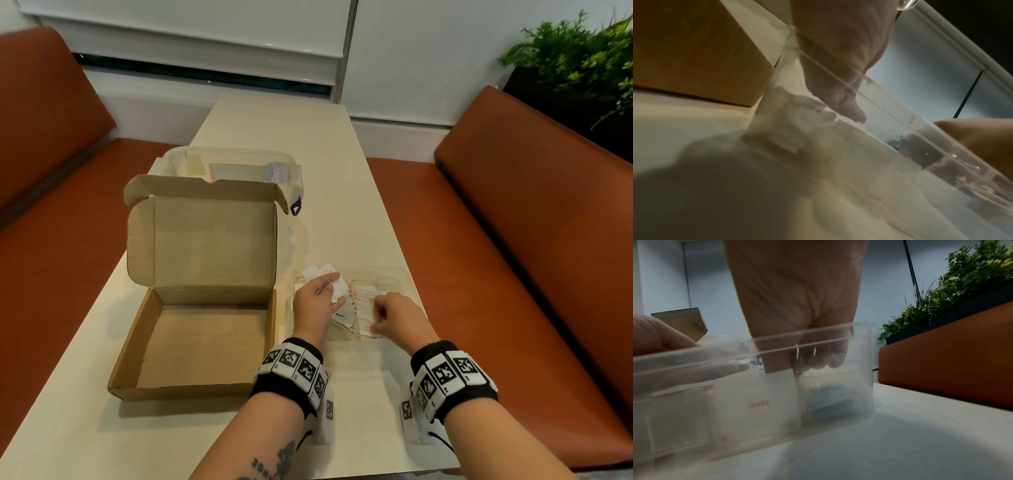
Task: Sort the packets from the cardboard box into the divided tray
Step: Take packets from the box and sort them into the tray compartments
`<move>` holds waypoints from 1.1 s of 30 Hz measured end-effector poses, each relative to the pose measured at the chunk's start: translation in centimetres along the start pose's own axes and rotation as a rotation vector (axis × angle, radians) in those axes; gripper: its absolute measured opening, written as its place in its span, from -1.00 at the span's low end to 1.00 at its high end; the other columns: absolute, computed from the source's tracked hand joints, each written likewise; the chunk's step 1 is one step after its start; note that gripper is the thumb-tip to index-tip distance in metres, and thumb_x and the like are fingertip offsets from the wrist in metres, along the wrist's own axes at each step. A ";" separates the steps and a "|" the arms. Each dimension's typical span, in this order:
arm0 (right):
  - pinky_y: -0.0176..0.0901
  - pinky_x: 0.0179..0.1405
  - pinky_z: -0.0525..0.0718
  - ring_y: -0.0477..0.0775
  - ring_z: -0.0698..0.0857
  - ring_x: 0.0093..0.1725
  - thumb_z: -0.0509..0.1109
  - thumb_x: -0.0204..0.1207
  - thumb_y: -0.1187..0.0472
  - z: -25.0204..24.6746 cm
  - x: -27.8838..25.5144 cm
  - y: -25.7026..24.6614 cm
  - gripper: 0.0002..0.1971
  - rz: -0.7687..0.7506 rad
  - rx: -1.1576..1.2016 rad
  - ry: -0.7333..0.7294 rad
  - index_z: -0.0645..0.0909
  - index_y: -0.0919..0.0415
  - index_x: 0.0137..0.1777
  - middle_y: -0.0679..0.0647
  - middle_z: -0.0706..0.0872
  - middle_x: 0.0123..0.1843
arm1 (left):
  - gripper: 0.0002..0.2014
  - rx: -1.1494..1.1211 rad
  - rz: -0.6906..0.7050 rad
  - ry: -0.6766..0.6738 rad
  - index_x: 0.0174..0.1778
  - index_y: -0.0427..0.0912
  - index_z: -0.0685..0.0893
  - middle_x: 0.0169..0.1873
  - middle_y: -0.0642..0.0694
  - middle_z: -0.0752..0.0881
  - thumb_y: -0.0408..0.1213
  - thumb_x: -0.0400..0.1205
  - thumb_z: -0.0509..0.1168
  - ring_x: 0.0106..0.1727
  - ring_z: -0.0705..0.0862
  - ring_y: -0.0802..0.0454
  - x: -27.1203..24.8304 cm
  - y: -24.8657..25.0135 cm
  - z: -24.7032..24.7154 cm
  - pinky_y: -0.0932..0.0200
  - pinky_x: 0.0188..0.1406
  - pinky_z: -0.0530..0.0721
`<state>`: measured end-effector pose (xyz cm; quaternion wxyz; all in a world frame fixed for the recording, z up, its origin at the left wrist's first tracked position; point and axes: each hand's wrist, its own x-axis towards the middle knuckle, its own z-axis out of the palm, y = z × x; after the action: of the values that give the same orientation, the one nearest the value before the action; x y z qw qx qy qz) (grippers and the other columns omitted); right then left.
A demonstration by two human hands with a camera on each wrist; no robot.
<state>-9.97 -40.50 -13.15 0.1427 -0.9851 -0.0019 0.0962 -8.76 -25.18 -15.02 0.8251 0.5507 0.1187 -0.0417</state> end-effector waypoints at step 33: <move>-0.22 -0.36 0.38 0.01 0.49 -0.26 0.46 0.43 0.17 1.6 1.0 -3.6 -0.74 -0.175 0.054 0.124 0.38 0.11 -0.26 -0.01 0.53 -0.27 | -0.61 -0.044 0.094 0.042 0.06 0.00 0.72 0.38 -0.15 0.52 -0.58 0.67 0.14 0.33 0.60 -0.18 -0.3 0.2 0.0 0.23 -0.14 0.78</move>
<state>-9.23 -36.55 -13.81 0.1769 -0.9810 -0.0765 0.0223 -9.03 -25.17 -14.79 0.8354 0.5383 0.1109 0.0112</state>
